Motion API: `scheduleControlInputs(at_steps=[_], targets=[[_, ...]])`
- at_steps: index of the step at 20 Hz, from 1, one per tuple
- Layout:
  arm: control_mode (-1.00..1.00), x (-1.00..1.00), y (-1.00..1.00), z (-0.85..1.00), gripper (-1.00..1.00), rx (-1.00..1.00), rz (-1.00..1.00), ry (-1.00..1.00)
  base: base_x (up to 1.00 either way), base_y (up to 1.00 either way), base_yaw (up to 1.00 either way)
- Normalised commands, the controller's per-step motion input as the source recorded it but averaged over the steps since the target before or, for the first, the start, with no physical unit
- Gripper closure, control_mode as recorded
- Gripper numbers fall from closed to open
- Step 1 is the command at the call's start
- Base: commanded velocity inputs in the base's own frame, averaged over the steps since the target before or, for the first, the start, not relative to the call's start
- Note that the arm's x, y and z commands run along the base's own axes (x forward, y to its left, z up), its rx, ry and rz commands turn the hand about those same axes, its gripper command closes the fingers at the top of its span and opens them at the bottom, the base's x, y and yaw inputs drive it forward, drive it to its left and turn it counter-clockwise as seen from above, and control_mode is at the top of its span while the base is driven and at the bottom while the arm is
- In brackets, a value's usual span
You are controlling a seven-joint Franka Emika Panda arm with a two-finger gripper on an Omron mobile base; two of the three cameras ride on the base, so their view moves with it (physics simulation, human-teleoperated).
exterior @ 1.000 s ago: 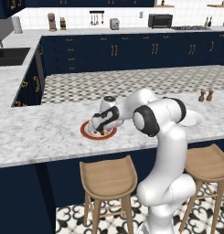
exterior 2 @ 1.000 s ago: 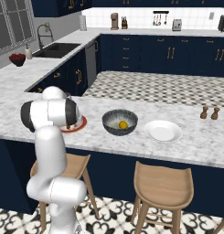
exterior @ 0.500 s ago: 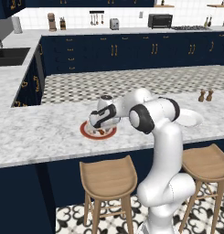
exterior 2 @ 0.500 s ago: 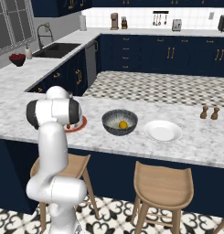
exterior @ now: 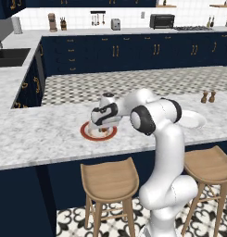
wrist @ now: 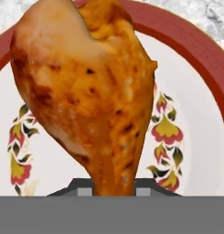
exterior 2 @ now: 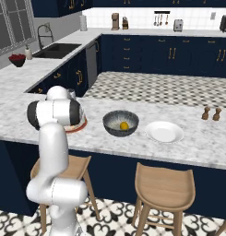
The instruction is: Pick the chicken drumstick and lemon from their plates and place them in the bowl. Then put the bowl in the fridge.
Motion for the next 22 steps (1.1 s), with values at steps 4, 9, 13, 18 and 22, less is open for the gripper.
scheduleControlInputs(at_steps=[4, 9, 13, 18, 22], targets=[[-1.0, -0.29, -0.33, 0.56, 1.0, 0.0, -0.09, 0.0, 0.0, 0.0, 0.0], [-1.0, -0.36, -0.56, 0.52, 1.0, 0.0, -0.06, 0.0, 0.0, 0.0, 0.0], [-1.0, -0.52, -0.81, 0.17, 1.0, 0.0, -0.09, 0.0, 0.0, 0.0, 0.0], [-1.0, -0.43, -0.81, 0.29, 1.0, 0.0, -0.11, 0.0, 0.0, 0.0, 0.0], [-1.0, -0.32, -0.75, 0.36, 1.0, 0.0, -0.11, 0.0, 0.0, 0.0, 0.0]])
